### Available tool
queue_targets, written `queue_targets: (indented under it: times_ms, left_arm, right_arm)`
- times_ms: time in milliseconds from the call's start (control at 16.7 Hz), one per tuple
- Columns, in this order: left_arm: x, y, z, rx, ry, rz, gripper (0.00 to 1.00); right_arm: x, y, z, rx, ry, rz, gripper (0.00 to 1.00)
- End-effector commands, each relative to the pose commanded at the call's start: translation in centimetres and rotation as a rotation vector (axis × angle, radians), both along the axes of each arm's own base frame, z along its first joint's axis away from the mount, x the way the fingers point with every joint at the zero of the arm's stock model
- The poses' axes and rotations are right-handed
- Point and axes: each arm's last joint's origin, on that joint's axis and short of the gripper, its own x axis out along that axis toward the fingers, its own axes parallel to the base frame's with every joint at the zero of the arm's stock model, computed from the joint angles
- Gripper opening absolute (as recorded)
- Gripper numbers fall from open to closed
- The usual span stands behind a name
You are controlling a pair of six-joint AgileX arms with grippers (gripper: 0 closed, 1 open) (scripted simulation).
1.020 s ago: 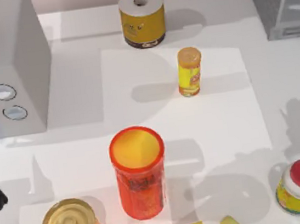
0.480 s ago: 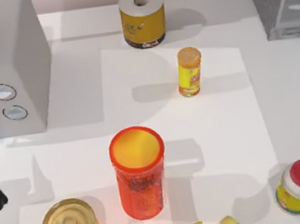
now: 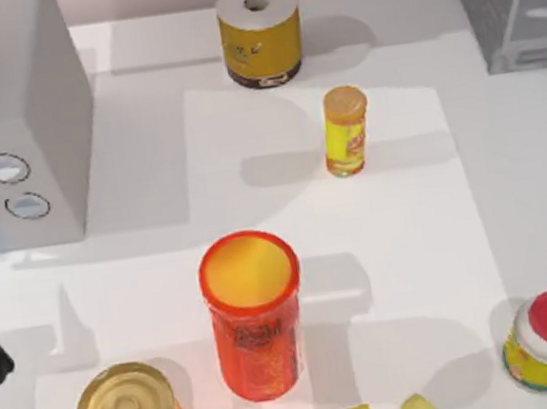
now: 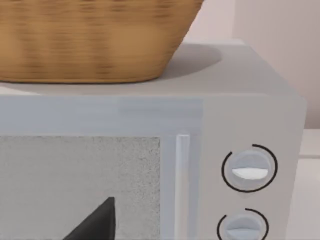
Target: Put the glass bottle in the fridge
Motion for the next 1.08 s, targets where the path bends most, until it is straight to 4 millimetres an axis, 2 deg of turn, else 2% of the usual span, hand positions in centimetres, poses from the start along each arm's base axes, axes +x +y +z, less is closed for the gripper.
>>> queue_targets:
  times_ms: [360, 480, 600, 780, 900, 1080]
  left_arm:
    - [0.0, 0.0, 0.0, 0.0, 0.0, 0.0, 1.0]
    - [0.0, 0.0, 0.0, 0.0, 0.0, 0.0, 1.0]
    - [0.0, 0.0, 0.0, 0.0, 0.0, 0.0, 1.0]
    - [0.0, 0.0, 0.0, 0.0, 0.0, 0.0, 1.0]
    - [0.0, 0.0, 0.0, 0.0, 0.0, 0.0, 1.0]
    - [0.0, 0.0, 0.0, 0.0, 0.0, 0.0, 1.0]
  right_arm:
    - [0.6, -0.2, 0.2, 0.004, 0.045, -0.018, 0.01]
    - [1.2, -0.4, 1.3, 0.006, 0.052, -0.034, 0.01]
    - [2.4, -0.6, 3.3, 0.007, 0.033, -0.05, 0.01]
    - [5.7, -1.3, 7.1, 0.006, -0.031, -0.068, 0.01]
    - [9.0, -1.9, 9.0, 0.004, -0.059, -0.075, 0.01]
    - [15.3, -3.4, 9.2, 0.002, -0.056, -0.079, 0.01]
